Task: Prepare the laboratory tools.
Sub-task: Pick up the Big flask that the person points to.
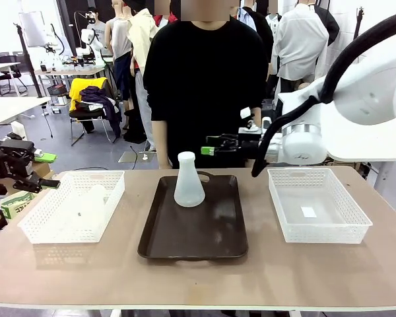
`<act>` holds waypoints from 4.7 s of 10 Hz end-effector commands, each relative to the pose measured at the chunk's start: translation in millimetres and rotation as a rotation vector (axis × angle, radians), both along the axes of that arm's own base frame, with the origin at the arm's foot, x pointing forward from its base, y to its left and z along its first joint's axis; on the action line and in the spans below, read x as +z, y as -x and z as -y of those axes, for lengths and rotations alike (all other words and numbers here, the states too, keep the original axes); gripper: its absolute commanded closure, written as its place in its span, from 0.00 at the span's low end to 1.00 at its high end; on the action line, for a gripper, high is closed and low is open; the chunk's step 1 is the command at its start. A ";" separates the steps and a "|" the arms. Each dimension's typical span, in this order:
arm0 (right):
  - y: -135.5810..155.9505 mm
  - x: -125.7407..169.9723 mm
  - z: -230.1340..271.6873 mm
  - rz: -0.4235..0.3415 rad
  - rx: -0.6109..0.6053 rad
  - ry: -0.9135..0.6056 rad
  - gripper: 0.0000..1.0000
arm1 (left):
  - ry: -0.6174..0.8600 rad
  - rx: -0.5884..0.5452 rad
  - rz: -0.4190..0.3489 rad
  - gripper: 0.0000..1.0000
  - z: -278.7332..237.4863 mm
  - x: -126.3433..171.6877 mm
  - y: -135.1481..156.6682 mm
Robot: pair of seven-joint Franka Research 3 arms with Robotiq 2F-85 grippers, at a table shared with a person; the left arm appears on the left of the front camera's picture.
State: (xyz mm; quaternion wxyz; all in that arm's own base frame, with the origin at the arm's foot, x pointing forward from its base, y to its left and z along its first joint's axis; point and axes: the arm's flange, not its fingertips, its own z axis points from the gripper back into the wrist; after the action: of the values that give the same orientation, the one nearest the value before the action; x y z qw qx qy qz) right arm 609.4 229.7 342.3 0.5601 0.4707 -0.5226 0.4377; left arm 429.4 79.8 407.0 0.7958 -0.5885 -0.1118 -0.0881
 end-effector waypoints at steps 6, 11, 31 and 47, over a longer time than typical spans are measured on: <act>110.8 87.5 115.5 0.065 -0.452 0.552 0.00 | -0.007 -0.008 0.003 0.00 -2.2 1.1 1.6; 143.3 74.1 190.5 -0.182 -0.649 0.583 0.00 | -0.007 -0.008 0.003 0.00 -2.2 1.1 1.6; 144.1 56.1 200.0 -0.213 -0.684 0.574 0.00 | -0.007 -0.008 0.003 0.00 -2.2 1.1 1.6; 144.1 56.1 200.0 -0.213 -0.684 0.574 0.00 | -1.134 0.103 -0.249 0.00 121.1 22.6 -149.9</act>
State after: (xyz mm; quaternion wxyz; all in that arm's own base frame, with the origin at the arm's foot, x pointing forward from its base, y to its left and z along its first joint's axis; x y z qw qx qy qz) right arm 465.9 30.6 399.0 0.8300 0.1395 -0.4458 0.3048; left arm 564.4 -41.2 424.7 0.9958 -0.0851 0.0133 -0.0321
